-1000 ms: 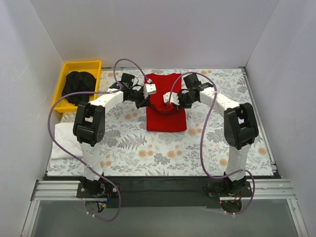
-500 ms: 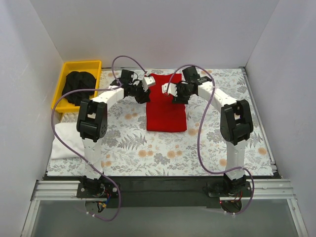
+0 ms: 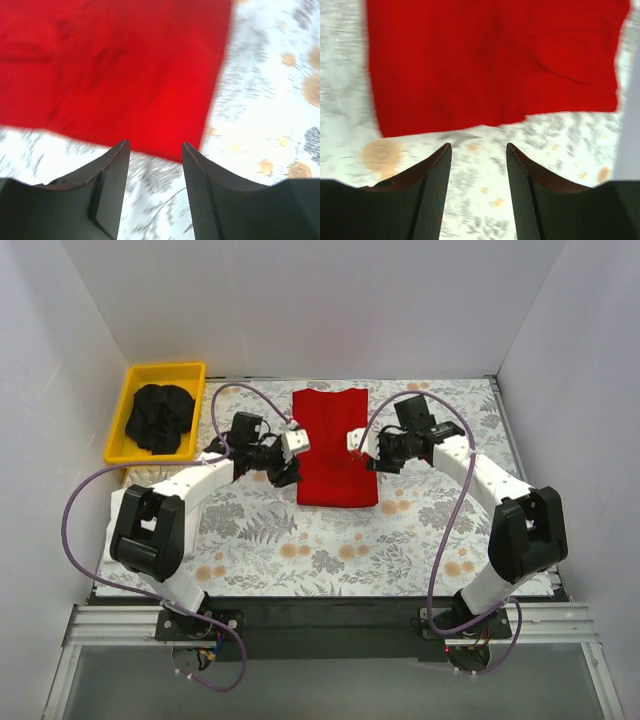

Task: Fold and stack the t-shirts
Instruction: Fold the tshirt

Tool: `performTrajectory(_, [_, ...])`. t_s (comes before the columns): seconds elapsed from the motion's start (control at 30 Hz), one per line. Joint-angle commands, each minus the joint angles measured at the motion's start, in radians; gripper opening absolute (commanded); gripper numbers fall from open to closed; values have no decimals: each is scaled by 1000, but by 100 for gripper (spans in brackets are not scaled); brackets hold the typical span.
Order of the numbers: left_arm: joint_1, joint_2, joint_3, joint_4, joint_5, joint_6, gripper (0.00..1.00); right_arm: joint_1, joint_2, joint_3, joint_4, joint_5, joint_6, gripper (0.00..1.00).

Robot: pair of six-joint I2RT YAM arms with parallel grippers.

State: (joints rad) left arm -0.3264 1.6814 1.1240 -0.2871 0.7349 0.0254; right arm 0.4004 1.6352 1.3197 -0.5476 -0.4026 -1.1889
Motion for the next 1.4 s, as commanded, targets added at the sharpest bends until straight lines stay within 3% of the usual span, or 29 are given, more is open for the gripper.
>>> performTrajectory(0.0, [-62,-61,-128,81,8,186,45,64,-28,-131,14,-32,-21,56])
performTrajectory(0.13, [-109,-40,-173,127,-23,246,47,110,-6,-197,78,11,5,60])
performTrajectory(0.53, [-154,54,-260,195,-92,300,46,136,83,-266,130,33,-15,62])
performTrajectory(0.67, [-154,61,-270,197,-97,312,40,146,72,-303,135,38,-20,62])
performTrajectory(0.8, [-154,75,-270,194,-104,304,25,153,81,-341,161,76,-26,59])
performTrajectory(0.9, [-154,70,-270,189,-103,294,13,155,83,-367,202,105,-26,41])
performTrajectory(0.93, [-154,60,-265,183,-101,277,6,155,84,-364,204,120,-11,23])
performTrajectory(1.0, [-154,40,-250,155,-88,262,0,156,63,-356,195,131,12,2])
performTrajectory(1.37, [-186,-248,-125,-309,34,272,0,199,-248,-261,-122,99,84,1])
